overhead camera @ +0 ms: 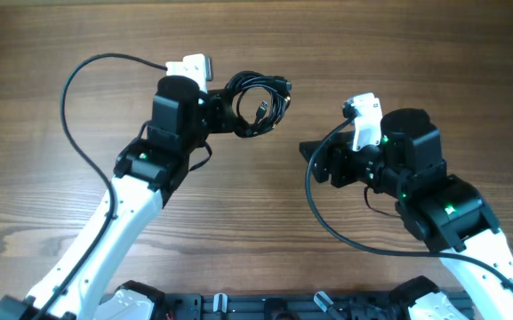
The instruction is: Untangle cables
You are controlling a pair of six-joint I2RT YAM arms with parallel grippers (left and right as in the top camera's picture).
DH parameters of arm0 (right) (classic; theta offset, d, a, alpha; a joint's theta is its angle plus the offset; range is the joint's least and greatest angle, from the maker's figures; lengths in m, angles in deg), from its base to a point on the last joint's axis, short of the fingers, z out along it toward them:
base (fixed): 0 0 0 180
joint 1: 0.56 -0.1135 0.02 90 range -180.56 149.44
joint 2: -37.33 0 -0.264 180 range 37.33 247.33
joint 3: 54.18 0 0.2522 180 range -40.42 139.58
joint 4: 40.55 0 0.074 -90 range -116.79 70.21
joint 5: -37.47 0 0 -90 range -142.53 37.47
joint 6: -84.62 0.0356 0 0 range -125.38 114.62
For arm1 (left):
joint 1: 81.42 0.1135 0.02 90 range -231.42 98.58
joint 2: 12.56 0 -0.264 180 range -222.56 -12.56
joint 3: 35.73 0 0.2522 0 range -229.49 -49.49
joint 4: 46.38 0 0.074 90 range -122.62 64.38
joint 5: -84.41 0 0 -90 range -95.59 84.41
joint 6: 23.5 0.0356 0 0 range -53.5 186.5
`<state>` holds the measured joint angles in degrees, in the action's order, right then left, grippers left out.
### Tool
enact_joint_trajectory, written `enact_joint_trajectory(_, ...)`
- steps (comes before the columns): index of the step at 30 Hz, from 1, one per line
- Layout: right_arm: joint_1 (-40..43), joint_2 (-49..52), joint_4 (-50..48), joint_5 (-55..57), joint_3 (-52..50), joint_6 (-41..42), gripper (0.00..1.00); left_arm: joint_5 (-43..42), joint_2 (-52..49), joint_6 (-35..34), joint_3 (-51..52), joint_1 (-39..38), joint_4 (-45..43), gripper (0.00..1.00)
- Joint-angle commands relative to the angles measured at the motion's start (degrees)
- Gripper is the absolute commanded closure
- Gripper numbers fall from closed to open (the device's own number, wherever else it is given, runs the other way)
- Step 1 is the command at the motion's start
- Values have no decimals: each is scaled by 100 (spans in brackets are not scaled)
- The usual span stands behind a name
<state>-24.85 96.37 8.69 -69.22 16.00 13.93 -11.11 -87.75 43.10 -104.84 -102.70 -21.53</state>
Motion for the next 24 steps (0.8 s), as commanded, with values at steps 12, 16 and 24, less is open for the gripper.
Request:
enact_joint_trajectory(12, -28, 181, -319, -157, 120, 774, 29, -702, 284, -1353, -28, 24, 295, 96)
enact_joint_trajectory(16, -28, 181, -374, -162, 122, 789, 30, -664, 323, -1355, -28, 28, 363, 96)
enact_joint_trajectory(24, -28, 197, -448, -184, 122, 938, 29, -667, 326, -1482, -28, 22, 592, 96)
